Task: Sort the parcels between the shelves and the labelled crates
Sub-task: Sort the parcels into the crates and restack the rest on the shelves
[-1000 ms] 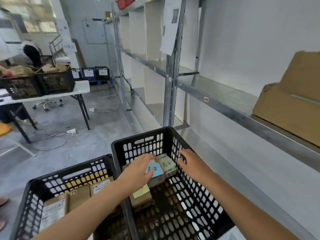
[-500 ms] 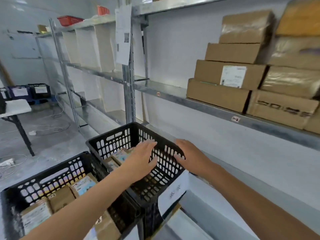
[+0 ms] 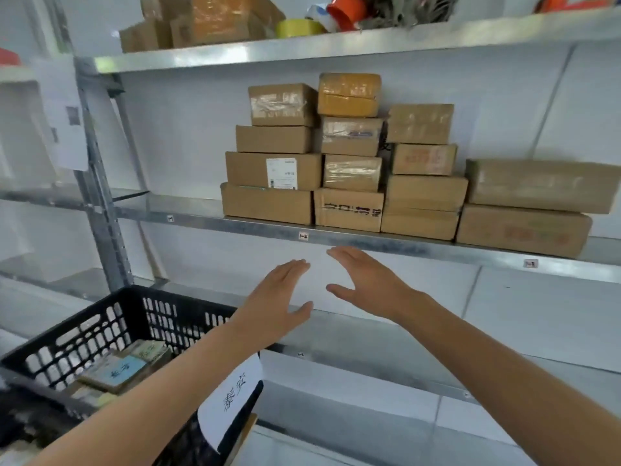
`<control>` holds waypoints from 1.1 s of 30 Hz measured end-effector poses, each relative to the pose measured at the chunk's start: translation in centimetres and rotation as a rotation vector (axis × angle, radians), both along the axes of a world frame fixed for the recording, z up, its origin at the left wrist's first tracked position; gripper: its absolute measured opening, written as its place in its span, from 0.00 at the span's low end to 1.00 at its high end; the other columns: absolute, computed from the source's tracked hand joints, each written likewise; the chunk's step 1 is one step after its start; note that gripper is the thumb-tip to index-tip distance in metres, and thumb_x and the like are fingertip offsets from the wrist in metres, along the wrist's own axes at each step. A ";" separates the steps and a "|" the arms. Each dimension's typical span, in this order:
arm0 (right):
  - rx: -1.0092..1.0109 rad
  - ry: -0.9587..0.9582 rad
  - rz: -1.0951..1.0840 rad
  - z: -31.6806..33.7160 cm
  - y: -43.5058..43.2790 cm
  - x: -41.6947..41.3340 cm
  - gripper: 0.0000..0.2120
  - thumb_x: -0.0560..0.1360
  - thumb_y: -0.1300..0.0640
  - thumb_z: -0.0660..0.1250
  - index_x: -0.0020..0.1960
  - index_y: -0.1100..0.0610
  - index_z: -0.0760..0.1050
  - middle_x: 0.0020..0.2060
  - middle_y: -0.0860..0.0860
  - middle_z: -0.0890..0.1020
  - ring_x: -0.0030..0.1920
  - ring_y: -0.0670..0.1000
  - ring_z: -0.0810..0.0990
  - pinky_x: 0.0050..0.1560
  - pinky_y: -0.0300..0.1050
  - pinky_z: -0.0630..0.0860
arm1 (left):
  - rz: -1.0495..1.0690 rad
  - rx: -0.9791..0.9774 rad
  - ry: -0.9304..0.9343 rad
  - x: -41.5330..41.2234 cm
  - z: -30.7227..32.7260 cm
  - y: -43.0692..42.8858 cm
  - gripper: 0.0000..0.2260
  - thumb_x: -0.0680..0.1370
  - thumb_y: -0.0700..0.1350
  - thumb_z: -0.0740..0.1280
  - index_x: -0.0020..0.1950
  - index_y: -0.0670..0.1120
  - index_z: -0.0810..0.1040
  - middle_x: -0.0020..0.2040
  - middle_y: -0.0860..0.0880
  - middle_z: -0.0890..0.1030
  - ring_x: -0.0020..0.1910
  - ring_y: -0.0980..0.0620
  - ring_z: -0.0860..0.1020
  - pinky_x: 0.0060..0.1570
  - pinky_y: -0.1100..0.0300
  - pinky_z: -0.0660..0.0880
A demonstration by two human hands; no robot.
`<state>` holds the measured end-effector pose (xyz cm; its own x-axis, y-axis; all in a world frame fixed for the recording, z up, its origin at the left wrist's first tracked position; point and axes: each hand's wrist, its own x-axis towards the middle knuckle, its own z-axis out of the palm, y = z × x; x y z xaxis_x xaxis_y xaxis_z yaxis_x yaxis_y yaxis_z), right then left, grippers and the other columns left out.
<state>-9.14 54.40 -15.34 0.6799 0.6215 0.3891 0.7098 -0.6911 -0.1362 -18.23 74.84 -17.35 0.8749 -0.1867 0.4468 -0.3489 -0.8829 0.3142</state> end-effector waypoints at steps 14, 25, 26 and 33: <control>0.083 -0.079 -0.315 4.4 -19.0 1.5 0.27 0.80 0.46 0.65 0.74 0.55 0.64 0.70 0.51 0.71 0.69 0.52 0.69 0.69 0.49 0.68 | -0.306 -0.097 -0.041 10.5 5.8 -19.7 0.28 0.81 0.53 0.64 0.79 0.53 0.59 0.78 0.54 0.62 0.75 0.55 0.62 0.68 0.63 0.60; 0.215 -0.175 -0.431 9.6 -31.2 8.0 0.28 0.79 0.49 0.66 0.75 0.54 0.64 0.71 0.51 0.69 0.68 0.54 0.70 0.62 0.48 0.69 | -0.227 -0.118 -0.118 17.6 11.5 -28.7 0.28 0.81 0.53 0.64 0.78 0.46 0.60 0.77 0.49 0.64 0.75 0.53 0.62 0.69 0.62 0.59; 0.218 -0.196 -0.426 9.9 -32.1 8.6 0.28 0.79 0.50 0.66 0.76 0.55 0.64 0.72 0.51 0.69 0.68 0.54 0.70 0.61 0.47 0.68 | -0.211 -0.119 -0.117 18.1 11.8 -29.2 0.28 0.81 0.53 0.64 0.78 0.46 0.60 0.77 0.49 0.64 0.74 0.53 0.62 0.69 0.61 0.59; 0.363 -0.255 -0.515 11.1 -38.1 12.8 0.28 0.80 0.51 0.64 0.76 0.60 0.62 0.75 0.55 0.62 0.75 0.54 0.63 0.69 0.51 0.67 | -0.053 -0.221 -0.118 20.9 12.7 -32.7 0.29 0.82 0.51 0.62 0.78 0.43 0.57 0.71 0.44 0.70 0.68 0.48 0.69 0.58 0.62 0.62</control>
<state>3.66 16.35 -4.28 0.7132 0.0422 0.6997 0.3429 -0.8916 -0.2957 2.65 42.17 -4.67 0.8057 -0.1175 0.5806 -0.4388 -0.7767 0.4518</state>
